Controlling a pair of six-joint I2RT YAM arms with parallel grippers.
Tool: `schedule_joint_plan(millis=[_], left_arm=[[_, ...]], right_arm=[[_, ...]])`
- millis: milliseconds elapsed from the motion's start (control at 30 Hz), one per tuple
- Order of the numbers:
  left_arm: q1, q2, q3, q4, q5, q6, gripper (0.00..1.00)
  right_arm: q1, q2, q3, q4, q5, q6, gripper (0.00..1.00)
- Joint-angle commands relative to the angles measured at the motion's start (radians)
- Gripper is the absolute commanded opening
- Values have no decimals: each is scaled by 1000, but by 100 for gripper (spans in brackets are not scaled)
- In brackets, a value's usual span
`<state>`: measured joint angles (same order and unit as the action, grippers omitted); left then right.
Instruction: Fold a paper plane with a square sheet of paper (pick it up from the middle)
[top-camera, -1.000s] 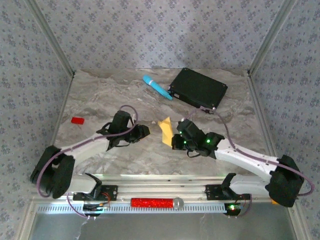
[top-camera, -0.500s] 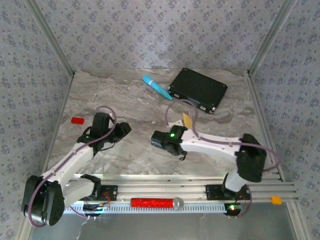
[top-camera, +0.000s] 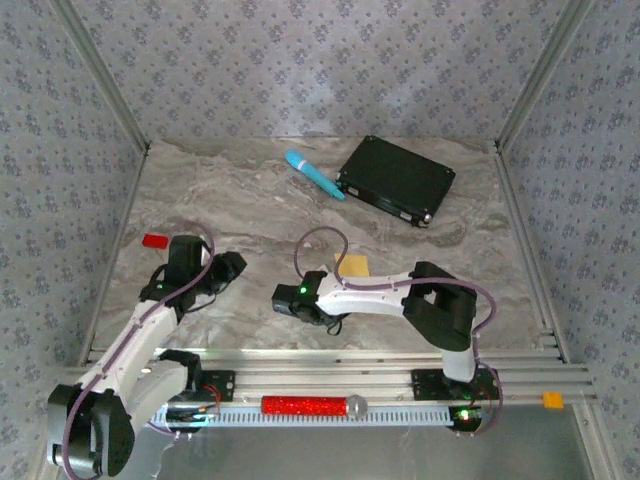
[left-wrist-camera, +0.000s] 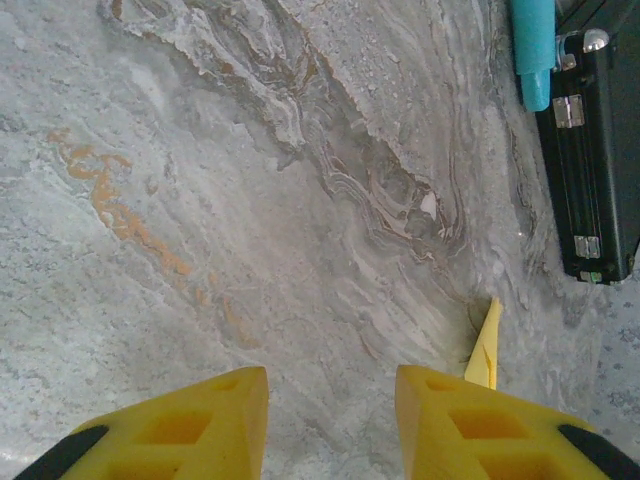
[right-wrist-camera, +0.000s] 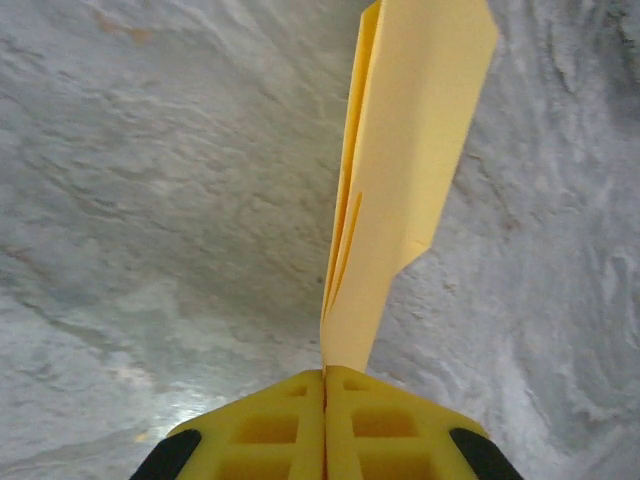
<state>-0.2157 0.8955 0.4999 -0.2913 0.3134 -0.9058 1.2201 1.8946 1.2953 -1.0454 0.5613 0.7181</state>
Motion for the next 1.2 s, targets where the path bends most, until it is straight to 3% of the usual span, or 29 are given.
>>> schedule_joint_plan(millis=[0, 400, 767, 1000, 1167], left_arm=[[6, -12, 0, -17, 11, 4, 39], [7, -10, 4, -11, 57, 8, 39], [7, -35, 25, -113, 121, 18, 40], [7, -41, 45, -110, 128, -25, 40], [7, -34, 69, -137, 123, 14, 40]], right_arm=[[3, 12, 21, 44, -53, -27, 8], [-4, -2, 5, 81, -121, -14, 9], [-2, 27, 81, -40, -216, 93, 9], [-14, 39, 128, -36, -231, 54, 9], [-15, 62, 157, -49, -229, 36, 10]])
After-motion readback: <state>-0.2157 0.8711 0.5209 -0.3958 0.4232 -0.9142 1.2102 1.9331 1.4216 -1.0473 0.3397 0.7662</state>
